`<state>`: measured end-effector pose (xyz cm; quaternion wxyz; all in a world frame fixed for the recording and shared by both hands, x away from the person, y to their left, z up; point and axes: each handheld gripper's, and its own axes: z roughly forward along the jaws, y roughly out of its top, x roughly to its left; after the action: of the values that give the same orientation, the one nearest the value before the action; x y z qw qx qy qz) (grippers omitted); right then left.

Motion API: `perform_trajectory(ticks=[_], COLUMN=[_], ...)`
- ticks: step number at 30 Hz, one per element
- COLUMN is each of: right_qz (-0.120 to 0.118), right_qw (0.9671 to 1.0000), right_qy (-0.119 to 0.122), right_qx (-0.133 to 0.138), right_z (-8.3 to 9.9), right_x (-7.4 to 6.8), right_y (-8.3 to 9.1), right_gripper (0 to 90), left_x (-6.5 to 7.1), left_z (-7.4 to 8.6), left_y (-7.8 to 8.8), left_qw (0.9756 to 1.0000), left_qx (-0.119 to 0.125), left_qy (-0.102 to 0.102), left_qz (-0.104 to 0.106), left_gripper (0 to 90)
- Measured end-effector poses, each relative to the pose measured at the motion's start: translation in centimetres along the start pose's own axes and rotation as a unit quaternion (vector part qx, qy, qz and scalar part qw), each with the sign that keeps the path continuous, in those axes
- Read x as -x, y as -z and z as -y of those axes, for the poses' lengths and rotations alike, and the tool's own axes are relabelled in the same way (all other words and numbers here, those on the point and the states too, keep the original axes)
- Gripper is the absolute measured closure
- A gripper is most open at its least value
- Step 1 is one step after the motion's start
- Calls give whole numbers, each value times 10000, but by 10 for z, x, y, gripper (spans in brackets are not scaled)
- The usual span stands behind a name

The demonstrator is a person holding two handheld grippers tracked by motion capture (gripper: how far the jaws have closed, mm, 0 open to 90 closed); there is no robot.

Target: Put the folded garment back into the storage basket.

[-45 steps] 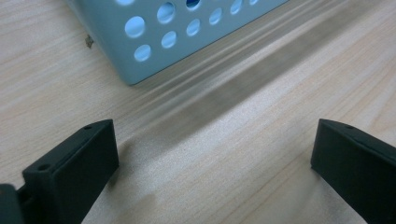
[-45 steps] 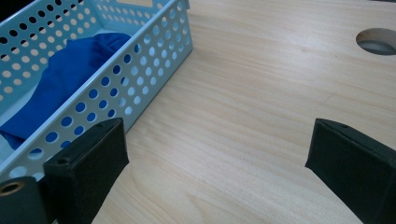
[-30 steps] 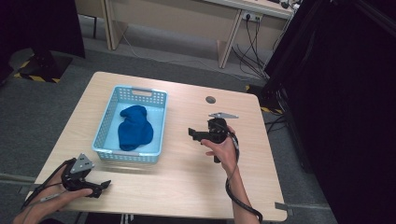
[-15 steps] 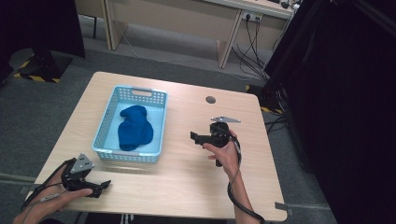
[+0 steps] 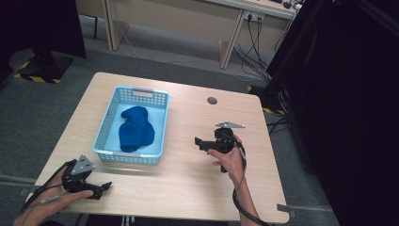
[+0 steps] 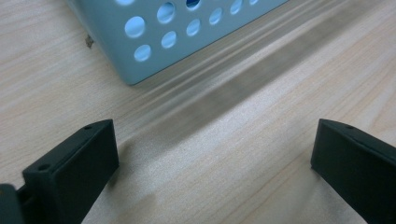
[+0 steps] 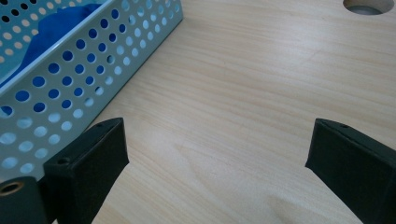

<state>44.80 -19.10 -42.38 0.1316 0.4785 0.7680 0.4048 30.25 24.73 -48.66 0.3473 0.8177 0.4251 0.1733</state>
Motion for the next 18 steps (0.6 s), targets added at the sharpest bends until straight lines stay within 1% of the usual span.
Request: perform_trajectory(ticks=[8, 12, 18], right_qz=[49, 44, 31], right_qw=[9999, 9999, 9999], right_qy=[-1, -15, 29], right_qx=[-88, -122, -137], right_z=[8, 12, 15], right_x=[4, 4, 2], right_y=[1, 1, 3], right_gripper=[57, 57, 57], left_x=[0, 0, 0], left_z=[0, 0, 0], left_y=[0, 0, 0], left_qw=[10000, 10000, 10000], left_qx=[1, 0, 1], left_qy=[0, 0, 1], left_qz=[0, 0, -1], left_gripper=[0, 0, 0])
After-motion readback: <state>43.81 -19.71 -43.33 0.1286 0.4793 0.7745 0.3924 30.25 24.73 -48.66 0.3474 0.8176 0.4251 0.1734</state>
